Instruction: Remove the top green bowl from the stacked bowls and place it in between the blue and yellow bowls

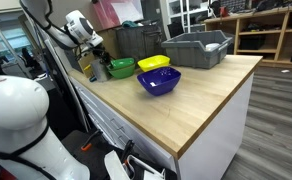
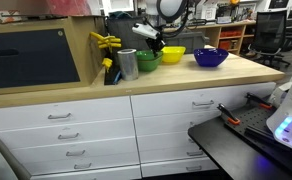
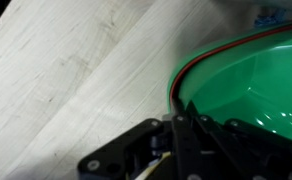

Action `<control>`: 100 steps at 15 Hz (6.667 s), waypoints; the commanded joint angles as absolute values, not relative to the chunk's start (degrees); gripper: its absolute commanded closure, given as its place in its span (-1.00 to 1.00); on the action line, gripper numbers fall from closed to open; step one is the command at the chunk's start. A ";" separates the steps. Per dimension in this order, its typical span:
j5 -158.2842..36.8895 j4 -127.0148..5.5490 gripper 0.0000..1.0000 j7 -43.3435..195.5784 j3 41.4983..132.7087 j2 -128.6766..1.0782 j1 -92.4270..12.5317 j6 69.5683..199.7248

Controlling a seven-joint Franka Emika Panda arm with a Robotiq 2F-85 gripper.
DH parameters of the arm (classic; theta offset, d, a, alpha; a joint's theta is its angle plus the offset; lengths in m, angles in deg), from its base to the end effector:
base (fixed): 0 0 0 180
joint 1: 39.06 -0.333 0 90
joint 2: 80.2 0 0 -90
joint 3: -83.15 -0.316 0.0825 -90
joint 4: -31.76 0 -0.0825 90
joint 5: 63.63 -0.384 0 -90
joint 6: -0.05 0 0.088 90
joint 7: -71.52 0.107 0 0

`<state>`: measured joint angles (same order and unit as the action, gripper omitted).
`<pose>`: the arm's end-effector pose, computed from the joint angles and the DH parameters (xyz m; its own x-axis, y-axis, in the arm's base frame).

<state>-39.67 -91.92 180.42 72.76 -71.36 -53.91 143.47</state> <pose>0.5197 0.2463 0.3465 0.3748 -0.9027 0.2114 -0.8785 -0.4186 -0.2303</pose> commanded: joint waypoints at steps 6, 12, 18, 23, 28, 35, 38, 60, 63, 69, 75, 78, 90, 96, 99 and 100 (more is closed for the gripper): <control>-30.66 -93.51 0.98 180.50 73.13 -77.94 -54.92 141.83; -33.21 -97.63 0.98 176.20 70.29 -86.61 -54.35 139.86; -37.56 -104.32 0.98 168.03 68.45 -98.52 -52.90 133.14; -39.79 -111.13 0.98 162.28 67.62 -107.49 -51.68 129.22; -39.61 -119.44 0.98 158.52 67.85 -114.28 -49.52 128.71; -40.49 -127.87 0.98 156.99 68.65 -117.25 -45.66 132.05; -42.27 -127.57 0.98 157.06 68.63 -114.73 -44.74 134.45; -56.85 -127.87 0.98 147.15 73.25 -107.83 -38.53 142.85; -55.92 -127.72 0.98 145.12 74.17 -108.65 -35.43 142.38; -54.05 -127.67 0.98 141.48 75.37 -110.51 -30.45 141.14; -51.40 -127.67 0.98 139.78 76.33 -111.37 -26.01 141.07; -50.12 -127.67 0.98 139.36 76.78 -111.48 -24.21 141.22; -42.40 -127.76 0.98 140.50 75.65 -106.26 -20.40 153.04; -39.79 -126.45 0.98 141.44 73.18 -101.19 -17.16 160.77; -36.51 -124.81 0.98 141.73 72.21 -98.76 -14.03 162.73; -35.37 -124.08 0.98 141.94 72.05 -98.04 -13.02 163.01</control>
